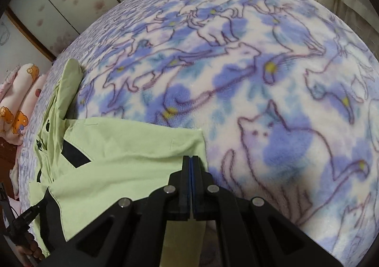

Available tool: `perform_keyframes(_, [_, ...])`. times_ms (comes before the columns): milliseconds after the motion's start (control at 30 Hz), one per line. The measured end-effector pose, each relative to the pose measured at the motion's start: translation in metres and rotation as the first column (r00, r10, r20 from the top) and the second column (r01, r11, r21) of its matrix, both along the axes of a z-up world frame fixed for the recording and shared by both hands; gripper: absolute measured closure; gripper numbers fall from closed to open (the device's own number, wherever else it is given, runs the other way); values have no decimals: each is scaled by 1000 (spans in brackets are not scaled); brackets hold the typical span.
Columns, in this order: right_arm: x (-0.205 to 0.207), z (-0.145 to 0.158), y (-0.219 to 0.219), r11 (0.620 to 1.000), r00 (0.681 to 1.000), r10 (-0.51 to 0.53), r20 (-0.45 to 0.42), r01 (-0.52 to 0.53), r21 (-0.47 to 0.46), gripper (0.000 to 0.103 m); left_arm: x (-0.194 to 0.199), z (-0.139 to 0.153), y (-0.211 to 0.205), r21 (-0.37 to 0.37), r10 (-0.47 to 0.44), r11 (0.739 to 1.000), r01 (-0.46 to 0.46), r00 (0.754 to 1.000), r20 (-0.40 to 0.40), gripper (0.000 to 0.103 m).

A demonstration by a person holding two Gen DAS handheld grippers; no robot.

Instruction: Fold large clothes

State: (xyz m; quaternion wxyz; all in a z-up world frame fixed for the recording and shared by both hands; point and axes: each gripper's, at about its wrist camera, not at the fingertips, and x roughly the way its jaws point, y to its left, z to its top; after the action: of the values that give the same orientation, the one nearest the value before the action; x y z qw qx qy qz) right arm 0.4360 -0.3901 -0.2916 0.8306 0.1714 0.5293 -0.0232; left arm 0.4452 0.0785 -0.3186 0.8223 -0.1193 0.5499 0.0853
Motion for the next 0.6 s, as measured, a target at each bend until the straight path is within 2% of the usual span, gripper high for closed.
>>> perform_keyframes(67, [2,-4,5,1000,1000,1,-4,-1,-20,103,4,-3,-7,35,-7,999,7,1000,-3,100])
perform_keyframes(133, [2,-9,3,1000,1000,-13,-6,13,3,103,6,-6,-9,69,-8,998,9,1000,-23,101])
perform_keyframes(233, [0,-14,-3,998,999,-34,3,34,58,103,9,-6,-13,87,4,996,1,999,-50,101])
perform_keyframes(367, [3,-5,-3,998,1000,7,-29,-5,56,103,12,3,-15,92,3,996,6,995,-100,100])
perform_keyframes(500, [9,23,5,990,991,97,-94,-87,112,100,8,38,-15,64,-18,998,28,988,-154,100])
perform_keyframes(600, [18,56,16,965,974,204,-102,-183,189,100,8,71,-17,-3,-87,996,88,975,-205,98])
